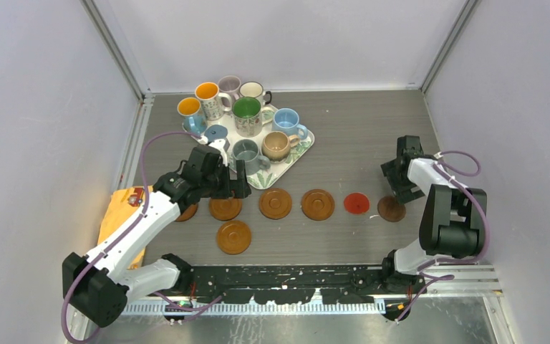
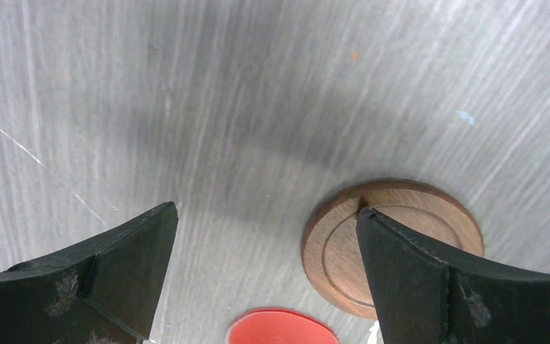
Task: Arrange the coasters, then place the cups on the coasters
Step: Move the coaster to the center of the board, then move the coaster to the corner of the board.
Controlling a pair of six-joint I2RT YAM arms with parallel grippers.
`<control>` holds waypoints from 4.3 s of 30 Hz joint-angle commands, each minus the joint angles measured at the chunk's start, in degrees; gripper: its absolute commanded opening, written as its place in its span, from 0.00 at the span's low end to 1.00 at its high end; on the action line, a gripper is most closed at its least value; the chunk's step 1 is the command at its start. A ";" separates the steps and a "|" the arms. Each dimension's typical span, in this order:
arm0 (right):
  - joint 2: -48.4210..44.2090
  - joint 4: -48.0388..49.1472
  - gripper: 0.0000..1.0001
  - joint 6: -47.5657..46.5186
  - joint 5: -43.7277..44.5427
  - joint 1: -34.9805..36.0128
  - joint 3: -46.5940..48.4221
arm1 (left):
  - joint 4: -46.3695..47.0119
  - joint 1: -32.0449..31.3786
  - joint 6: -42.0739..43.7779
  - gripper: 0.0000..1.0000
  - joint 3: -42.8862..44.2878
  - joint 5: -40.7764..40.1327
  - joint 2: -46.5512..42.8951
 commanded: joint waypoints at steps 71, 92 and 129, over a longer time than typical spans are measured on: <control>-13.67 -18.52 1.00 -2.53 7.35 38.60 16.07 | 11.58 -29.74 -22.81 1.00 -2.26 -8.52 10.39; 10.02 -3.14 1.00 29.64 13.60 80.51 18.15 | -5.16 5.19 -9.19 1.00 -8.12 1.10 -11.62; -29.19 -35.20 1.00 49.53 26.37 53.73 -13.99 | -9.44 5.28 -3.77 1.00 -3.98 3.80 -12.94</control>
